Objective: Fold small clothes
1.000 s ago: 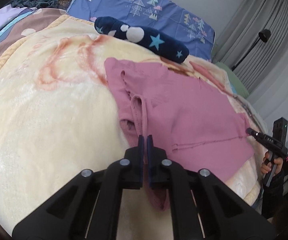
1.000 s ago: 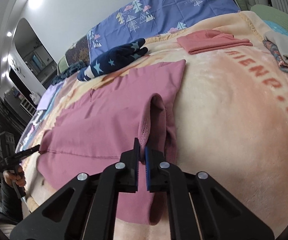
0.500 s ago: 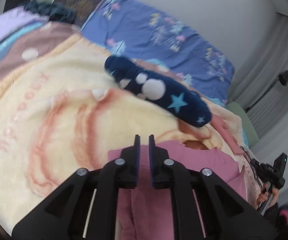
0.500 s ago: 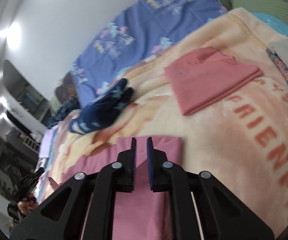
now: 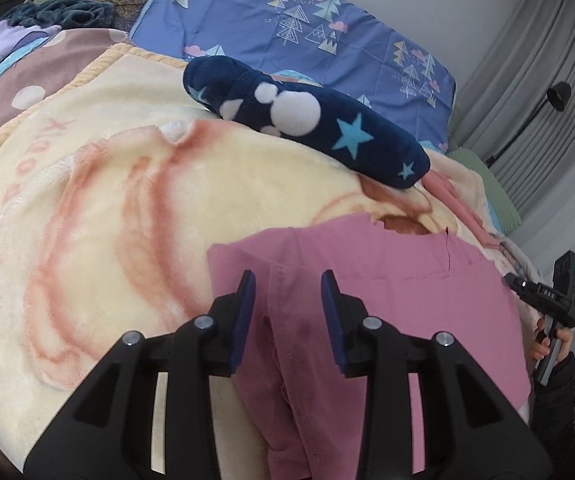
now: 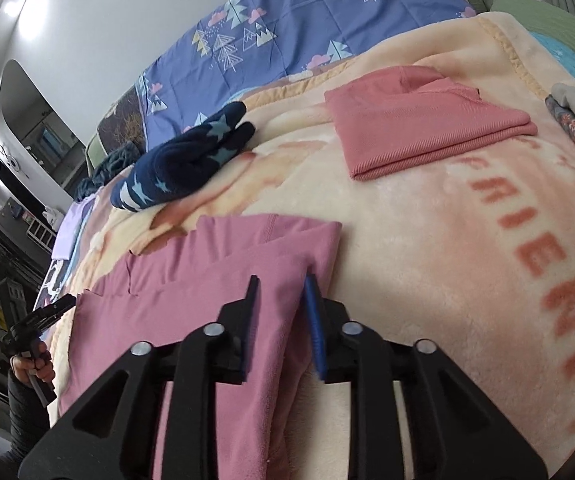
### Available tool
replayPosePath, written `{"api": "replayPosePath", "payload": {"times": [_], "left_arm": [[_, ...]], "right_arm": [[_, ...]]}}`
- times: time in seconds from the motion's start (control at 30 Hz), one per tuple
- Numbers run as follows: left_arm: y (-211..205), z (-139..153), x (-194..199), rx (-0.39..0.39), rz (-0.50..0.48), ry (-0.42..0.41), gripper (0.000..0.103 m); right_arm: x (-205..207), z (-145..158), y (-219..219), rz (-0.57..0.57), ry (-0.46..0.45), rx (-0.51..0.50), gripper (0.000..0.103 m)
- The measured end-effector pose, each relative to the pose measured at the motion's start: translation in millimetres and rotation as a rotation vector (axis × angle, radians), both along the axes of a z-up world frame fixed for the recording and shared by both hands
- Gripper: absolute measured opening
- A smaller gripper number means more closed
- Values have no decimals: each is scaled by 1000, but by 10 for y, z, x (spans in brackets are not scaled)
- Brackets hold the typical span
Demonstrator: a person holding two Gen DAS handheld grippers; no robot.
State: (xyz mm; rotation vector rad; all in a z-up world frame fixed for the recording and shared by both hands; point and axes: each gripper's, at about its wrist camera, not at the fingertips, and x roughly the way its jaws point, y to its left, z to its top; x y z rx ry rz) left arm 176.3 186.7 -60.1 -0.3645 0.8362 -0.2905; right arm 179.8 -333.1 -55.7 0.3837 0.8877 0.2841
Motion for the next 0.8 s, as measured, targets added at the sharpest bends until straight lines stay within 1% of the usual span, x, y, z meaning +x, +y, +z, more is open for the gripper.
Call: {"api": "replayPosePath", "payload": {"times": [0.13,0.2,0.27,0.3,0.33,0.47,0.5,0.53,0.6,0.8], "left_arm": [[-83,-55,-26,44,-48,7,33],[-141,-68,-29,84,-63,3,31],[-180,-67,-12,116,-64,-4,26],[-186,-62,0,122,-62,-9,23],[-190,-51,11,124,-61,-14,21],[-226,-44,53,142,-66,-9,21],[-237,-47,61,153,-68,-7,19],[-245,-44,58,161,-69,-9,13],[-242,-28,39,158,-72,-16,7],[-245,41,-12,162,-73,-36,7]], "right_arm": [[3,-39,23,13,-1,1,31],[3,-25,60,25,-12,-10,31],[3,7,101,34,-28,-27,25],[8,22,123,38,-31,-35,19],[15,29,142,43,-31,-40,17],[46,11,188,47,-17,-61,16],[54,4,190,45,-13,-61,16],[62,-8,180,42,-8,-60,16],[58,-22,149,31,-1,-48,16],[30,-14,139,43,-10,-39,16]]}}
